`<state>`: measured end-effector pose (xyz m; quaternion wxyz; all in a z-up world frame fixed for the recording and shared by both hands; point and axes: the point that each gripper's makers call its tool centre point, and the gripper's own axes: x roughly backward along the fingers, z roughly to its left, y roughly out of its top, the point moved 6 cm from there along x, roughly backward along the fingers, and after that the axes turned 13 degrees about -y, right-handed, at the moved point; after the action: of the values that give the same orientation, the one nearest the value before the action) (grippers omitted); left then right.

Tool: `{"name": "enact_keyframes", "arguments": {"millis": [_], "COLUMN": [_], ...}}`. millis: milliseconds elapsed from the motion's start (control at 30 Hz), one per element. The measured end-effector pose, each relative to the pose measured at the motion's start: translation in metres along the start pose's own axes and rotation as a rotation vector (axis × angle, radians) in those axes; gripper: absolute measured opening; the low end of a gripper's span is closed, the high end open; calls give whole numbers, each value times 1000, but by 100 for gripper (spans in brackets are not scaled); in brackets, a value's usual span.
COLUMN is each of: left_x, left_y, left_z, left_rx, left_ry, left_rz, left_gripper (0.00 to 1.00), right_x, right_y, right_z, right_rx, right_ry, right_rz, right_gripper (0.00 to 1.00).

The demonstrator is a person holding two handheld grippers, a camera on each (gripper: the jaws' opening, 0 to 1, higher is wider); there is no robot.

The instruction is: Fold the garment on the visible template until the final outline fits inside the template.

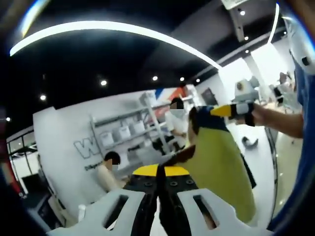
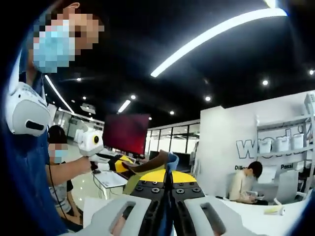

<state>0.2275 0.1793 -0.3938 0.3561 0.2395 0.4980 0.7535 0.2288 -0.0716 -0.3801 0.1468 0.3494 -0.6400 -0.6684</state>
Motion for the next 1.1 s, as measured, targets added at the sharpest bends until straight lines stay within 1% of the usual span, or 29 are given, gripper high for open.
{"name": "enact_keyframes", "arguments": {"millis": [67, 133, 167, 233, 300, 333, 400, 467, 567, 700, 800, 900, 1000, 1033, 1067, 1100], "left_x": [3, 5, 6, 5, 2, 2, -1, 0, 2, 5, 11, 20, 31, 32, 34, 36], "left_y": [8, 10, 7, -4, -20, -24, -40, -47, -46, -40, -30, -14, 11, 14, 19, 24], "left_z": [-2, -6, -8, -12, -17, -18, -25, -30, -30, -30, -35, -41, -46, -47, -47, -48], "left_rx": [-15, -19, -21, -4, 16, 21, 29, 42, 53, 46, 31, 3, -5, -5, -7, -4], "left_ry": [-13, -38, -48, -69, -94, -98, -112, -121, -124, -125, -140, -162, -189, -193, -199, -218], "left_rz": [-6, 3, 12, 32, 57, 64, 85, 93, 91, 88, 92, 95, 62, 56, 49, 47], "left_gripper": [0, 0, 0, 0, 0, 0, 0, 0, 0, 0, 0, 0, 0, 0, 0, 0], "right_x": [2, 6, 8, 12, 15, 15, 19, 22, 26, 32, 38, 45, 53, 53, 54, 54], "right_y": [4, 7, 4, -4, -17, -19, -31, -35, -37, -33, -25, -13, 7, 9, 17, 17], "right_z": [2, 4, 4, 3, 1, 1, 3, 6, 8, 10, 14, 19, 26, 26, 26, 26], "right_rx": [2, -6, 5, 3, -20, -27, -33, -35, -35, -35, -31, -17, -12, -15, -43, -56], "right_ry": [3, 0, -5, -11, -19, -23, -29, -29, -28, -36, -38, -35, -23, -21, -13, -6], "right_rz": [-3, 12, 22, 51, 85, 92, 116, 130, 140, 136, 126, 115, 97, 96, 104, 114], "right_gripper": [0, 0, 0, 0, 0, 0, 0, 0, 0, 0, 0, 0, 0, 0, 0, 0]}}
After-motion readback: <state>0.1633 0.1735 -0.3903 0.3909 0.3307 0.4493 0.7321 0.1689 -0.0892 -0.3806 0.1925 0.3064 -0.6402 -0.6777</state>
